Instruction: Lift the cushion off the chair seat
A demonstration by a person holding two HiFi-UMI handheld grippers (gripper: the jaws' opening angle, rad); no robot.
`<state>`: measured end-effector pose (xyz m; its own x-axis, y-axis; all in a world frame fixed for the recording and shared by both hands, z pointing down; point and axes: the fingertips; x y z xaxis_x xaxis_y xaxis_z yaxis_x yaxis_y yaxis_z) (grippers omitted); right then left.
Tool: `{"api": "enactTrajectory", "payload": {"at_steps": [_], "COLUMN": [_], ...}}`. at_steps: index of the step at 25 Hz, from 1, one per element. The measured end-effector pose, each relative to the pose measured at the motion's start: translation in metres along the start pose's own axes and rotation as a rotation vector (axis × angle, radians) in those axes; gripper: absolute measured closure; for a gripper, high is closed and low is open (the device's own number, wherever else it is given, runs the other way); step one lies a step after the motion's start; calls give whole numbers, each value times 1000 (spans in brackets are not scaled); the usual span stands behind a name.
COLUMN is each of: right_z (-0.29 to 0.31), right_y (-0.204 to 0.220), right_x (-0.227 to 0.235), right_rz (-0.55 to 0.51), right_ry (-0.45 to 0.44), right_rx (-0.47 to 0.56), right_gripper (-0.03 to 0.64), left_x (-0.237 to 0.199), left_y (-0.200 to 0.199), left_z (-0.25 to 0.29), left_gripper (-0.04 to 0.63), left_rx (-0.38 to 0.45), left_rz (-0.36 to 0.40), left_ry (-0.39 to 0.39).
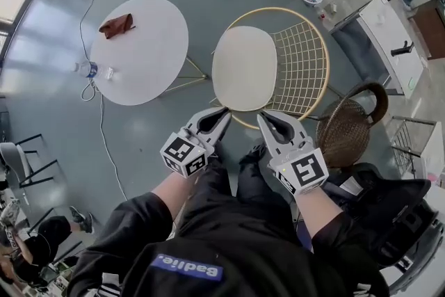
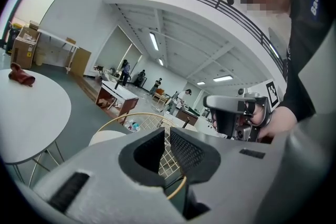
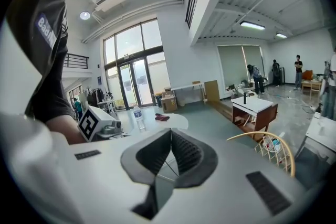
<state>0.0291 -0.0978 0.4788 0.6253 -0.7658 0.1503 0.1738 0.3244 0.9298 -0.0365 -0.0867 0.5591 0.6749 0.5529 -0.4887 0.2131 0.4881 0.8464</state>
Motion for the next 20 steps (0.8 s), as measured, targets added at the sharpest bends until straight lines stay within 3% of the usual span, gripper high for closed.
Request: {"api": "enactTrajectory", "payload": {"at_steps": [4,8,20], "right_z": [13,20,36], "right_y": [18,44,107], "right_x": [6,5,12], "right_rz": [10,23,49], "right_ry": [-3,-28,-60], "right_rx": [-19,-69,-171], "right_gripper": [589,591,590], "left_x": [-33,-64,-169], "left_y": [20,47,145], "left_z": [12,24,53], "left_gripper": [571,495,454], "left_rx": [-31,-49,-122], "left_rz": [-7,-50,-171], "left_ry": [-21,-59,-196]}}
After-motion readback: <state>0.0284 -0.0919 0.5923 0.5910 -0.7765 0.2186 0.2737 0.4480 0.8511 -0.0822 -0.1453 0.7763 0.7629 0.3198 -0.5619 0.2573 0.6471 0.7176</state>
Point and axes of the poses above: the fingertips, and each gripper's own axes: z forward along the fingers, x to its right, y out of its underside, and after that the axes turned 3 degrees about y, right-handed
